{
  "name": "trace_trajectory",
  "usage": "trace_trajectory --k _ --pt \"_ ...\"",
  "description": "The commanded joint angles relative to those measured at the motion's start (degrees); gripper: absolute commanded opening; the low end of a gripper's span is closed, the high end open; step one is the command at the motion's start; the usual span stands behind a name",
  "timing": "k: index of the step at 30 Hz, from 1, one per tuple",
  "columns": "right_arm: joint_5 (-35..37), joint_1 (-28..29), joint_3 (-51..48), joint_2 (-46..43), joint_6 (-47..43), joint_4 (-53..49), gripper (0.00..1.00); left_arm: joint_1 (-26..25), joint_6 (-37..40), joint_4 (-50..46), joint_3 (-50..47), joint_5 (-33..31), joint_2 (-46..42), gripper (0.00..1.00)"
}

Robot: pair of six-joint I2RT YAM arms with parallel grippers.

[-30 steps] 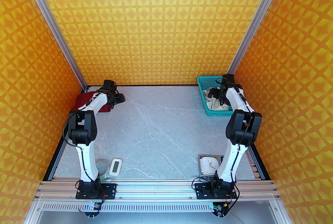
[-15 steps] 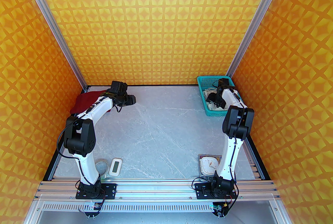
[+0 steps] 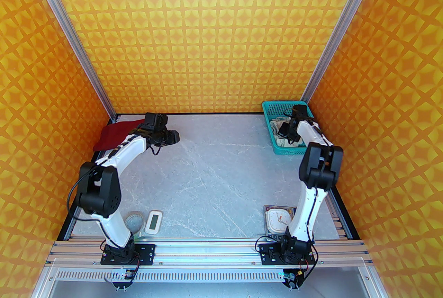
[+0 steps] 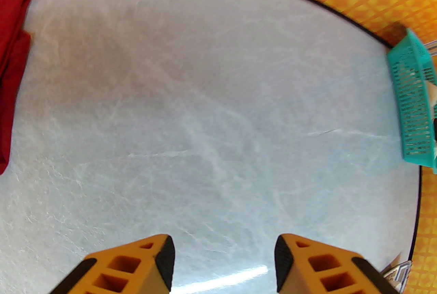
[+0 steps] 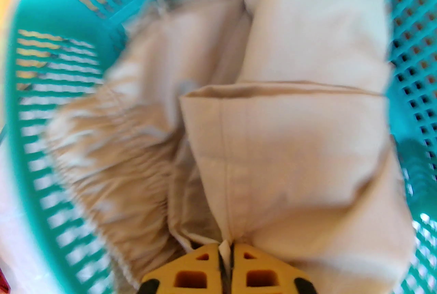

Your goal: Fold and stack the mixed laundry pile

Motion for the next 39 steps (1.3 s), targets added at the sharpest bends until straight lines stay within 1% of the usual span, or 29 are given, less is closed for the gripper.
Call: trace_trajectory --k 1,4,6,9,19,25,29,33,37,39 --pt "-2.3 0.0 -6.5 -12.5 2.7 12.1 0.00 -0.5 -1.2 4.5 -2.8 2.8 -3.4 0.53" --pt "-3.2 0.1 -10.7 -19.5 4.2 16.6 0.00 -0.5 -1.8 6.0 -4.6 3.6 -4.6 0.54" --pt "-5.4 0.2 -12.9 -23.5 5.6 19.1 0.00 -0.5 -2.2 6.7 -5.5 4.3 -4.8 0.53" --pt "-6.2 1.5 -14.5 -28.8 6.2 20.6 0.00 -0.6 -2.9 7.7 -6.5 5.1 -5.3 0.53" --pt "-9.2 9.1 -10.6 -43.6 6.3 18.8 0.00 -1.0 -2.9 8.9 -8.0 6.1 -8.8 0.52" --pt "-10.9 16.1 -8.4 -49.3 4.8 16.9 0.00 -1.0 -2.6 8.4 -8.1 6.1 -11.2 0.53" --pt "-12.8 22.1 -10.3 -49.4 4.1 14.9 0.00 -1.0 -2.2 7.4 -8.3 6.1 -12.0 0.53" --pt "-11.2 29.2 -16.1 -46.9 3.1 13.7 0.00 -1.0 -1.6 6.5 -8.8 5.7 -12.8 0.53" --pt "-8.6 35.5 -22.4 -40.2 4.2 15.1 0.00 -0.9 -1.7 5.9 -9.5 5.6 -12.5 0.53" --pt "-9.1 36.7 -24.3 -35.1 6.5 16.8 0.00 -1.0 -2.0 6.1 -10.1 5.6 -12.4 0.53"
